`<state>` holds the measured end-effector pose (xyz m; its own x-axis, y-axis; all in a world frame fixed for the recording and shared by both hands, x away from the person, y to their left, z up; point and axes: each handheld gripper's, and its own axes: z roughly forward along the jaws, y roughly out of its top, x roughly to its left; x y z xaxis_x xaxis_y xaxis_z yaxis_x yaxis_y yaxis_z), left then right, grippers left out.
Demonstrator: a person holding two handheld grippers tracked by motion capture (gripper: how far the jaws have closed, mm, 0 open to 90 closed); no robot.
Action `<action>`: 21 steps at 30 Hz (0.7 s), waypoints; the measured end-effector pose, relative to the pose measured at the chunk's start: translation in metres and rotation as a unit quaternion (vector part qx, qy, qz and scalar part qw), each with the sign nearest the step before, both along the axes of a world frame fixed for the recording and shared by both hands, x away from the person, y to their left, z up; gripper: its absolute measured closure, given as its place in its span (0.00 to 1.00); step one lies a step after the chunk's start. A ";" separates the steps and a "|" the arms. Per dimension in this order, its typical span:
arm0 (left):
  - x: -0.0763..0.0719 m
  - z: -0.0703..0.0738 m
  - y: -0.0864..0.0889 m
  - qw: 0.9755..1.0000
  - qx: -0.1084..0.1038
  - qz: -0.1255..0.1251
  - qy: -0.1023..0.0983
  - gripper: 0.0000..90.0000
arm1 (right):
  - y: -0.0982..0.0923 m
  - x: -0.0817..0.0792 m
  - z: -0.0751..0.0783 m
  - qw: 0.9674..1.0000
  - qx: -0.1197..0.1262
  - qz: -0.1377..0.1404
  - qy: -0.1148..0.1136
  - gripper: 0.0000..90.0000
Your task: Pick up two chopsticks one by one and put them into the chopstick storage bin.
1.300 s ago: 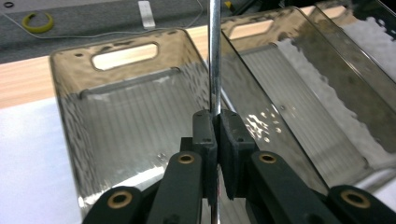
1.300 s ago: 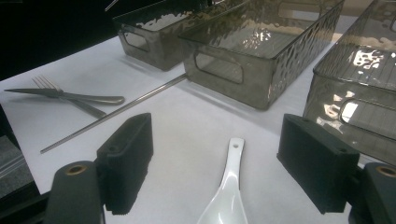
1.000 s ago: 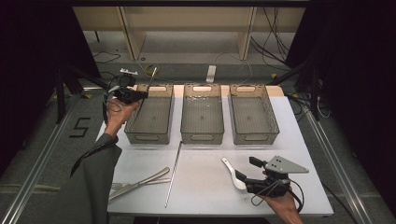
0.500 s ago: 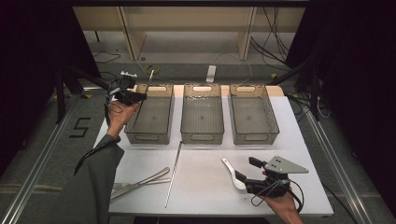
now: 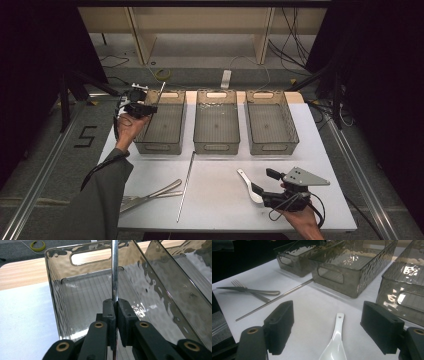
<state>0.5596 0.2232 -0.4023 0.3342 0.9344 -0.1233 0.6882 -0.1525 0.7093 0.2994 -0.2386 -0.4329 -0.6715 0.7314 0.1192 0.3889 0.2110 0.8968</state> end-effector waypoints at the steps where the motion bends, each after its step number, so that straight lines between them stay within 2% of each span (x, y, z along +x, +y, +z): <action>1: 0.000 -0.002 0.000 1.000 -0.006 0.000 0.006 0.93 | 0.000 0.000 0.000 1.000 0.000 0.001 0.000 0.30; 4: 0.000 -0.003 0.000 1.000 -0.010 0.004 0.009 0.91 | 0.000 0.000 0.000 1.000 0.001 0.002 0.000 0.30; 5: 0.000 -0.002 0.000 1.000 -0.011 0.007 0.010 0.87 | -0.001 0.000 0.000 1.000 0.003 0.002 0.001 0.30; 6: -0.001 -0.001 0.000 1.000 -0.016 0.008 0.013 0.78 | -0.001 0.000 0.000 1.000 0.003 0.001 0.000 0.30; 8: -0.003 0.004 0.000 1.000 -0.020 0.015 0.011 0.71 | -0.001 0.000 0.000 1.000 0.004 0.001 0.000 0.30; 9: -0.004 0.007 0.000 0.999 -0.029 0.018 0.016 0.71 | -0.001 0.000 0.000 1.000 0.004 0.001 0.000 0.30; 10: -0.006 0.010 -0.001 0.999 -0.039 0.015 0.027 0.66 | -0.001 0.000 0.000 1.000 0.003 0.000 0.000 0.30; 11: -0.008 0.013 -0.002 0.999 -0.039 0.012 0.031 0.56 | -0.001 0.000 0.000 1.000 0.003 0.001 0.000 0.30; 13: -0.015 0.020 -0.006 0.999 -0.042 0.005 0.034 0.53 | -0.001 0.000 0.000 1.000 0.003 0.001 0.000 0.30; 14: -0.020 0.023 -0.008 0.998 -0.043 -0.001 0.037 0.46 | -0.001 0.000 0.000 1.000 0.003 0.001 0.001 0.30; 15: -0.025 0.027 -0.011 0.998 -0.045 -0.005 0.039 0.46 | -0.001 0.000 0.000 1.000 0.003 0.001 0.001 0.30; 16: -0.032 0.030 -0.013 0.998 -0.054 -0.012 0.042 0.40 | -0.001 0.000 0.000 1.000 0.004 0.001 0.001 0.30; 19: -0.047 0.035 -0.020 0.997 -0.045 -0.031 0.045 0.37 | -0.001 0.000 0.000 1.000 0.004 0.001 0.003 0.30; 21: -0.059 0.036 -0.023 0.996 -0.053 -0.044 0.050 0.35 | -0.001 0.000 0.000 1.000 0.003 0.001 0.004 0.30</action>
<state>0.5011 0.1997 -0.3667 0.3955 0.8821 -0.2559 0.7430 -0.1435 0.6537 0.2996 -0.2392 -0.4332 -0.6723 0.7291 0.1285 0.3948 0.2063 0.8953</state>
